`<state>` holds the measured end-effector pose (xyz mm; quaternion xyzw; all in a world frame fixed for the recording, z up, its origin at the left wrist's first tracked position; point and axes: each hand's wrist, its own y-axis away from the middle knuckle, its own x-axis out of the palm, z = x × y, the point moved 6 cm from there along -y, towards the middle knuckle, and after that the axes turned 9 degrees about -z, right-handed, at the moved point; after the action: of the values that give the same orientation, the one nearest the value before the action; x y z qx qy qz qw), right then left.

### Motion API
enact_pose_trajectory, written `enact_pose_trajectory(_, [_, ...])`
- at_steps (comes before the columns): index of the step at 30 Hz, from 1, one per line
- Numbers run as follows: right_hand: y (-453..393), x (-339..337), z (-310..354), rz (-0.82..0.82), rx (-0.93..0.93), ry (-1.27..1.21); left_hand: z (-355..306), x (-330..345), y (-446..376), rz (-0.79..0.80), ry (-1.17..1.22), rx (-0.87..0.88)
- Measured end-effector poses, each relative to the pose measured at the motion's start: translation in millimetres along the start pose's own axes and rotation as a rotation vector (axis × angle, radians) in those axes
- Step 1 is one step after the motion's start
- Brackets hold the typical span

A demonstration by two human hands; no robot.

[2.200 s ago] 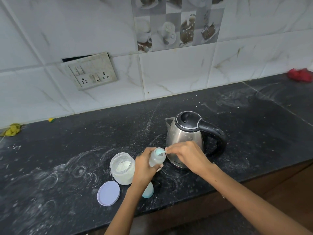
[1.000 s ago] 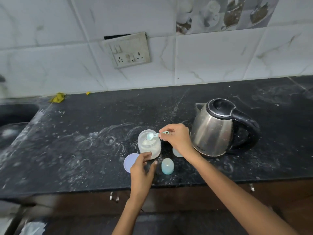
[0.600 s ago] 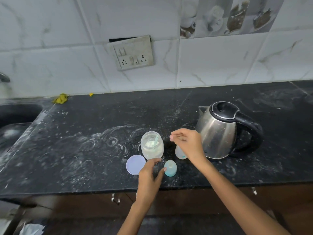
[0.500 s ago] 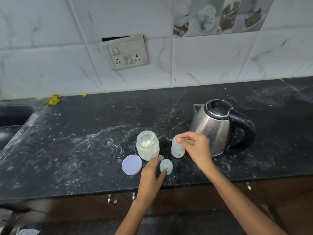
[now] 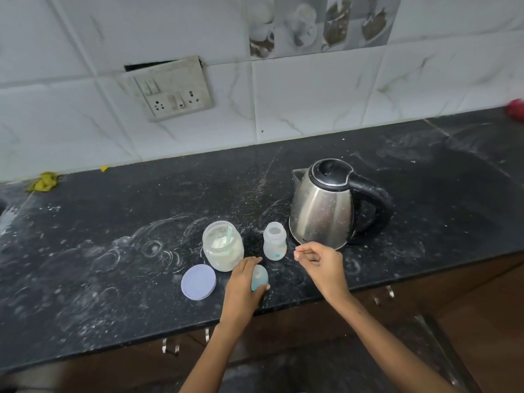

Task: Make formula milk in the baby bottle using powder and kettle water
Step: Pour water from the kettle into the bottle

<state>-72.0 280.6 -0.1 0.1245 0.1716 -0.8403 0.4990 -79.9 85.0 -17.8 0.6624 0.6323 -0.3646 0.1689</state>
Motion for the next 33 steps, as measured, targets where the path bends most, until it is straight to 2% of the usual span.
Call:
enact_pose_trajectory(6, [-6, 5, 3, -0.001, -0.029, 0.022, -7, 1, -7, -0.043, 0.033, 0.016])
enact_pose_trajectory(9, [-9, -9, 10, -0.048, -0.075, 0.009, -18, 3, -19, -0.124, 0.183, -0.094])
enact_pose_trajectory(11, [-10, -23, 17, -0.081, -0.131, 0.003, -24, 11, -31, -0.117, 0.246, -0.164])
enact_pose_trajectory(14, [-12, -45, 35, -0.122, -0.281, 0.031, -27, 25, -50, -0.108, 0.279, -0.237])
enact_pose_trajectory(17, [-18, -68, 55, -0.175, -0.464, 0.063, -22, 32, -61, -0.171, 0.232, -0.281])
enact_pose_trajectory(22, [-42, -117, 76, -0.390, -0.745, 0.168, -21, 33, -66, -0.249, 0.242, -0.297])
enact_pose_trajectory(24, [-60, -131, 70, -0.423, -0.729, 0.248, -25, 35, -67, -0.267, 0.258, -0.284])
enact_pose_trajectory(26, [-79, -139, 57, -0.384, -0.628, 0.277, -29, 36, -68, -0.277, 0.268, -0.269])
enact_pose_trajectory(28, [-96, -141, 43, -0.260, -0.509, 0.237, -32, 37, -69, -0.289, 0.276, -0.265])
enact_pose_trajectory(31, [-112, -130, 30, 0.022, -0.351, 0.063, -34, 39, -70, -0.299, 0.300, -0.269])
enact_pose_trajectory(33, [-115, -126, 26, 0.050, -0.308, -0.051, -36, 39, -71, -0.305, 0.322, -0.269])
